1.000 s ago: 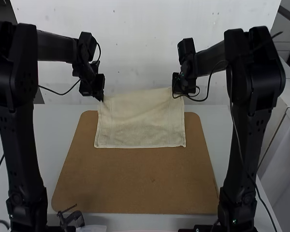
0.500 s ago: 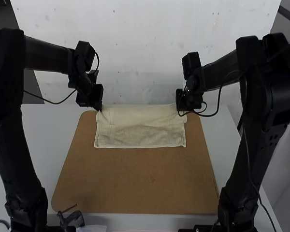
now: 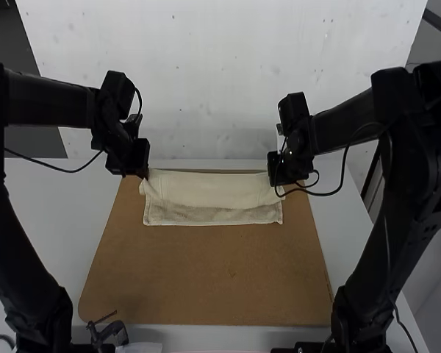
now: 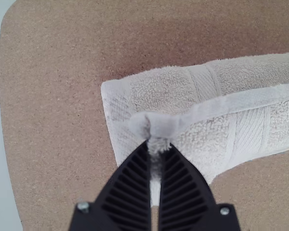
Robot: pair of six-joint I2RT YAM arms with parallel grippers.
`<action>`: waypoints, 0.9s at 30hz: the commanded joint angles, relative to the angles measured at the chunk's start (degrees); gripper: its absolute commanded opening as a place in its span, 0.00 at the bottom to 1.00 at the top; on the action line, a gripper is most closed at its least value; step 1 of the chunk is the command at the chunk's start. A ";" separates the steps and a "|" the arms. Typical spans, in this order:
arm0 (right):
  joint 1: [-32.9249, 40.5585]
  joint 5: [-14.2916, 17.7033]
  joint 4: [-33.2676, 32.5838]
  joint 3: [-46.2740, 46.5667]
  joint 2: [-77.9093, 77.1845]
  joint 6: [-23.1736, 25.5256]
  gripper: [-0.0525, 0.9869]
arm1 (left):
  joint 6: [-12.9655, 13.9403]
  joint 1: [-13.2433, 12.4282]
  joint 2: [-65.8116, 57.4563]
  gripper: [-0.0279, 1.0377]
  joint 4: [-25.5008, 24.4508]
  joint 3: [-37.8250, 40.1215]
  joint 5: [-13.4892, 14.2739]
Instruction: Fold the towel.
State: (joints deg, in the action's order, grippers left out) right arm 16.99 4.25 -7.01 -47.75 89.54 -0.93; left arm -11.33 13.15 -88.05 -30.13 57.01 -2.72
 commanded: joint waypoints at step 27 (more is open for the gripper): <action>-0.56 1.37 -0.55 7.14 -5.87 -0.48 0.07 | 2.54 1.18 3.68 0.04 2.27 -7.71 2.11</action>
State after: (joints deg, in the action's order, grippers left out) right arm 17.02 3.73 -8.62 -40.05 82.72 -1.15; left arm -9.85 16.03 -82.59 -29.87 49.43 -2.74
